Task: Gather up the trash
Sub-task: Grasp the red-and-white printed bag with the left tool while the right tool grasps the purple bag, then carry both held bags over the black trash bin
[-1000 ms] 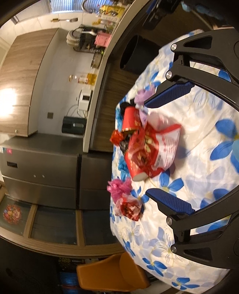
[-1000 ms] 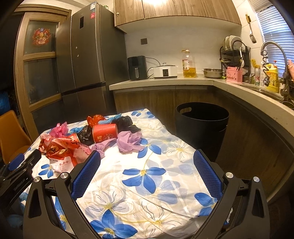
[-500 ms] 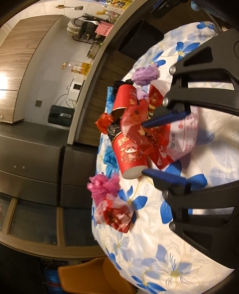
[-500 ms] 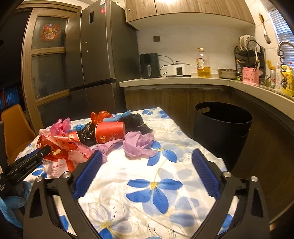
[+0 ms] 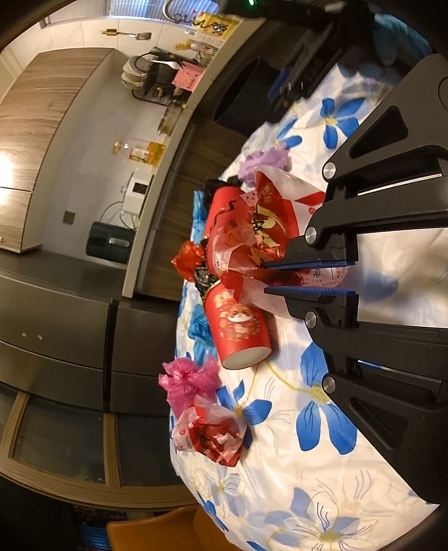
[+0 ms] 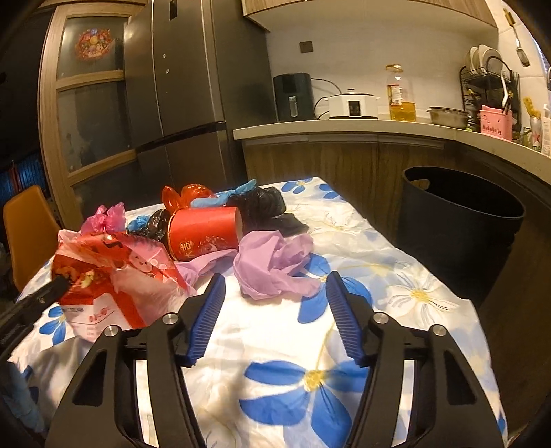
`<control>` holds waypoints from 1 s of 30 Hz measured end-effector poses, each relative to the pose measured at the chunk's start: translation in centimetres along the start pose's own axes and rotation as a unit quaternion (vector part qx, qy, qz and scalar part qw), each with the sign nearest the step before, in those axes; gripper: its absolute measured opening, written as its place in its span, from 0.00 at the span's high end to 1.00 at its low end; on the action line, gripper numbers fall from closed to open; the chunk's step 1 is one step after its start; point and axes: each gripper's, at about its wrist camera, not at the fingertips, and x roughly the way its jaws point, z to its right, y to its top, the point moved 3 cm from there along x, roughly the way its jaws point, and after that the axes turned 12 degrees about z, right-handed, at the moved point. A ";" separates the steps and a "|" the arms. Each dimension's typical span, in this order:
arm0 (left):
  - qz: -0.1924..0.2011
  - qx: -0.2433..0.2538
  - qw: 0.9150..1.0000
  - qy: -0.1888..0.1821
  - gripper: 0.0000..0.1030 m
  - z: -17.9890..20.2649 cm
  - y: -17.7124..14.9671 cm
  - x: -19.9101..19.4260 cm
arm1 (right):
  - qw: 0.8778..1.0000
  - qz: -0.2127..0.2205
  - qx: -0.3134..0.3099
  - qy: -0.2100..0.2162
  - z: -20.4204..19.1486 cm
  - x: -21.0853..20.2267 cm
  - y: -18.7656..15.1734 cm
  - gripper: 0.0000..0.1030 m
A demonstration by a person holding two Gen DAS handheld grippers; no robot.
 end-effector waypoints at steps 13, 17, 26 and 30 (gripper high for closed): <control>0.052 -0.025 0.998 0.018 0.93 -0.2 3.2 -2.7 | 0.999 -0.031 0.001 0.021 -1.1 5.8 -0.7 0.54; 0.052 -0.023 0.998 0.022 0.93 0.1 3.4 -2.7 | 0.998 -0.058 0.000 0.025 -1.3 7.5 -1.2 0.67; 0.054 -0.013 0.998 0.020 0.93 1.1 4.3 -2.7 | 0.997 -0.064 0.010 0.029 -0.7 7.2 -0.9 0.96; 0.053 -0.008 0.998 0.016 0.93 1.9 4.6 -2.7 | 0.999 -0.041 0.015 0.029 0.0 4.9 0.2 0.97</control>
